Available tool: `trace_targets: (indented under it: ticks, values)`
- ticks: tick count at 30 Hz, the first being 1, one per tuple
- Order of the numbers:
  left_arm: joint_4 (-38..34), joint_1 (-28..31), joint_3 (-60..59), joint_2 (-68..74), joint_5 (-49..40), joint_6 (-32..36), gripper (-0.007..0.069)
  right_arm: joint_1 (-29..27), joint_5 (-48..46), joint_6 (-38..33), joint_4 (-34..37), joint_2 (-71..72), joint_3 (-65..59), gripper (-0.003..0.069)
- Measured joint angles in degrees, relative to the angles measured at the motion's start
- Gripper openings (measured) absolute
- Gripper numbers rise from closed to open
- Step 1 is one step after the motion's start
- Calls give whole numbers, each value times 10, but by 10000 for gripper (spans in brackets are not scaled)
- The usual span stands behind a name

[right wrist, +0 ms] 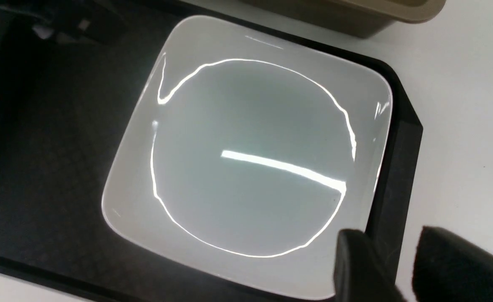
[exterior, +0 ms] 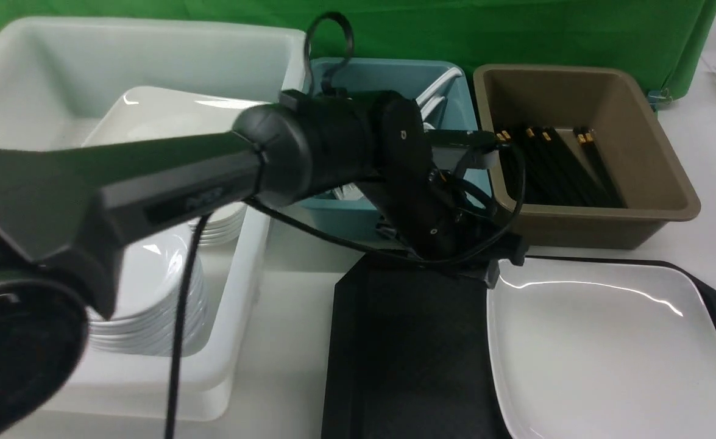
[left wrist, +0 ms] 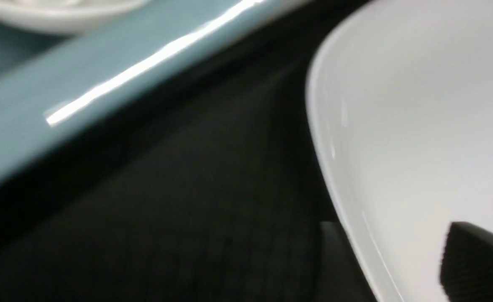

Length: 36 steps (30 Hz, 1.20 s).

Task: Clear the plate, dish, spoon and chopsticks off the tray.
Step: Use the left arm to grab a plate from the dinner plate

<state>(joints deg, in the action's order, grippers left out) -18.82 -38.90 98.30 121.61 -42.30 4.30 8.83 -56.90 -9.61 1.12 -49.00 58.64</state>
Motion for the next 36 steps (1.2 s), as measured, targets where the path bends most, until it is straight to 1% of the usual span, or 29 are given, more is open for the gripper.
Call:
trace_targets:
  ticks: [1,2,3,4,5,6,9,13,17,20,23,24,25,26,28,29,30,31,32,33,34,36]
  values:
    - [-4,0,14,16,3,6,408,0,0,0,0,0,0,239]
    - [-4,0,14,16,3,8,416,0,0,0,0,0,0,239]
    - [-14,0,26,34,9,21,460,0,0,0,0,0,0,239]
    - [-24,0,32,44,17,31,484,0,0,0,0,0,0,239]
    - [-25,0,33,44,19,32,489,0,0,0,0,0,0,239]
    - [-38,0,41,60,36,39,517,0,1,0,0,0,0,239]
    - [-46,0,43,74,60,45,529,0,4,0,0,0,0,239]
    - [-64,0,43,90,81,64,514,0,8,0,0,0,0,239]
    - [-88,0,43,97,101,85,479,0,11,0,0,0,0,239]
    - [-100,0,44,107,111,92,426,0,13,0,0,0,0,239]
    - [-106,0,46,109,113,92,391,0,13,0,0,0,0,239]
    - [-111,-1,47,112,114,93,342,0,13,0,0,0,0,239]
    - [-111,-1,47,112,114,93,335,0,13,0,0,0,0,239]
    - [-111,-3,47,113,115,99,274,0,13,0,0,0,0,239]
    - [-108,-7,47,113,114,106,177,0,13,0,0,0,0,239]
    - [-109,-7,47,113,114,106,168,0,13,0,0,0,0,239]
    - [-119,-7,48,113,111,100,125,0,13,0,0,0,0,239]
    - [-127,-7,51,113,97,87,108,0,13,0,0,0,0,239]
    - [-127,-7,53,113,97,85,107,0,13,0,0,0,0,239]
    - [-122,-6,57,112,73,72,106,0,13,0,1,0,0,239]
    - [-122,-6,57,112,70,72,105,0,13,0,1,0,0,239]
    - [-108,-2,59,102,33,69,97,0,13,0,1,0,0,239]
